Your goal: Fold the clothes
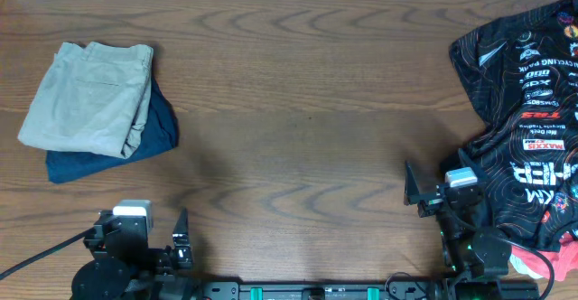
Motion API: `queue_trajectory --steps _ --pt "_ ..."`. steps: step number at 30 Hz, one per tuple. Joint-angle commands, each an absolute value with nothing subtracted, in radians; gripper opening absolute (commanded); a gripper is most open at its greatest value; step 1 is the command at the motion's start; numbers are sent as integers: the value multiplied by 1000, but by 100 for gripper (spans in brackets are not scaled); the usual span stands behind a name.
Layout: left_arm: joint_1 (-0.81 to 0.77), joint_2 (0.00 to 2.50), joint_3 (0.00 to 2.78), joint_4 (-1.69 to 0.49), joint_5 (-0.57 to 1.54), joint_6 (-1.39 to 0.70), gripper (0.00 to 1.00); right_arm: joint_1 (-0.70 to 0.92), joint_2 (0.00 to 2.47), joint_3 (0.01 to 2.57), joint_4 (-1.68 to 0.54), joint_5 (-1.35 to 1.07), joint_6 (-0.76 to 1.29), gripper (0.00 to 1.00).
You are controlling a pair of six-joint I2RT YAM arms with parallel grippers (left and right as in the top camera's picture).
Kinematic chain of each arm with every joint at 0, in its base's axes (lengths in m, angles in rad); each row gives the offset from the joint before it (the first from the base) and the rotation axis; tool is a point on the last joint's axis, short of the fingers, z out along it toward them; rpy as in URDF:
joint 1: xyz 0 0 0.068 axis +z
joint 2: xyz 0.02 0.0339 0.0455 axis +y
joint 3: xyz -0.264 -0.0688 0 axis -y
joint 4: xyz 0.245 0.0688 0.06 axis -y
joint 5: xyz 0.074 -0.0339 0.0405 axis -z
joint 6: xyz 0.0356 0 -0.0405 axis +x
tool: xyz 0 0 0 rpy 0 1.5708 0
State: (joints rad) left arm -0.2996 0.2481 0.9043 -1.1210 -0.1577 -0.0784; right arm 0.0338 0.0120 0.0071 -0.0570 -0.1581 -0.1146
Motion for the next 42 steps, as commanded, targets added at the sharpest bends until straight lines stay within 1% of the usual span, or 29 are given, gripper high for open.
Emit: queue_trajectory --steps 1,5,9,15,22,29,37,40,42 --pt "-303 249 900 -1121 -166 -87 98 18 6 6 -60 -169 -128 99" --pt "-263 247 900 -1124 -171 -86 98 18 6 6 -60 -169 -128 99" --pt "-176 236 889 -1115 -173 -83 98 18 6 6 -60 -169 -128 99" --pt "-109 176 795 -990 -173 -52 98 18 6 6 -60 -169 -128 99" --pt "-65 68 550 -736 -131 -57 98 18 6 6 -60 -169 -128 99" --pt "-25 2 284 -351 -12 -57 98 18 6 6 -60 -169 -128 99" --pt "-23 2 68 93 1 -48 98 18 6 6 -60 -169 -128 99" --pt "-23 2 6 167 20 -25 98 18 6 6 -60 -169 -128 99" --pt "-23 2 4 123 19 -25 98 18 6 6 -60 -169 -128 99"
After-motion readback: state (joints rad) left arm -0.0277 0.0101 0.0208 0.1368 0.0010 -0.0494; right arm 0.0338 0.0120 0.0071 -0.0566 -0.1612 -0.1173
